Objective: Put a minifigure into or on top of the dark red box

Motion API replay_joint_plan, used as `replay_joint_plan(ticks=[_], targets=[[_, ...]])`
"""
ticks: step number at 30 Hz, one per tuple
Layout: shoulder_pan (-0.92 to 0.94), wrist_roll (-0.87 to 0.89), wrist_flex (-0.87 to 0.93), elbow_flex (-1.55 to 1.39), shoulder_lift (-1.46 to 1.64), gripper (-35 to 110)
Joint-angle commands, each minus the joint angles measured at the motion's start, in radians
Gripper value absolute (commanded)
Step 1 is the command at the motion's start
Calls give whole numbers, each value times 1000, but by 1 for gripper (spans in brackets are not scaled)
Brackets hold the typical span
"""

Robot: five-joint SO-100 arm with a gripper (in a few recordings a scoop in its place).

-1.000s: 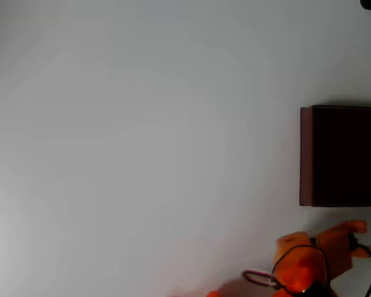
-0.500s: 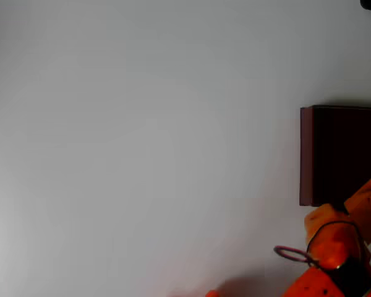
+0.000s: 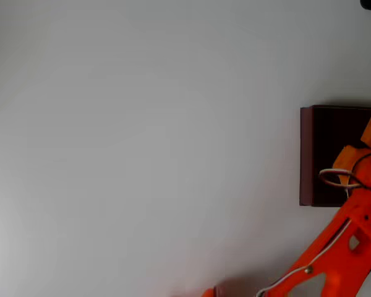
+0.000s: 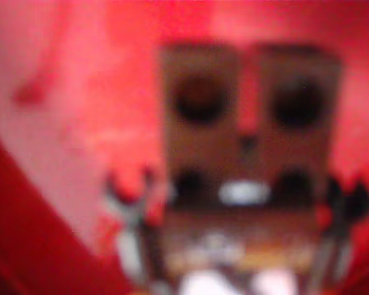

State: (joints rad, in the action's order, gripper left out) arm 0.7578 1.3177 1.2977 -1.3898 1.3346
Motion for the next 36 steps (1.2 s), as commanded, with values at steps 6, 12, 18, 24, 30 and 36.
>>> replay_joint_plan(ticks=[6, 12, 18, 24, 30, 36], targets=[[0, -166, 2, 83, 17, 21], [-25, -417, 89, 78, 161, 19], [-166, -704, 170, -37, 506, 13], [-462, -885, 176, -241, 907, 10], [-819, -1048, 219, -390, 1154, 5], [-1104, -1146, 170, -634, 1289, 0]])
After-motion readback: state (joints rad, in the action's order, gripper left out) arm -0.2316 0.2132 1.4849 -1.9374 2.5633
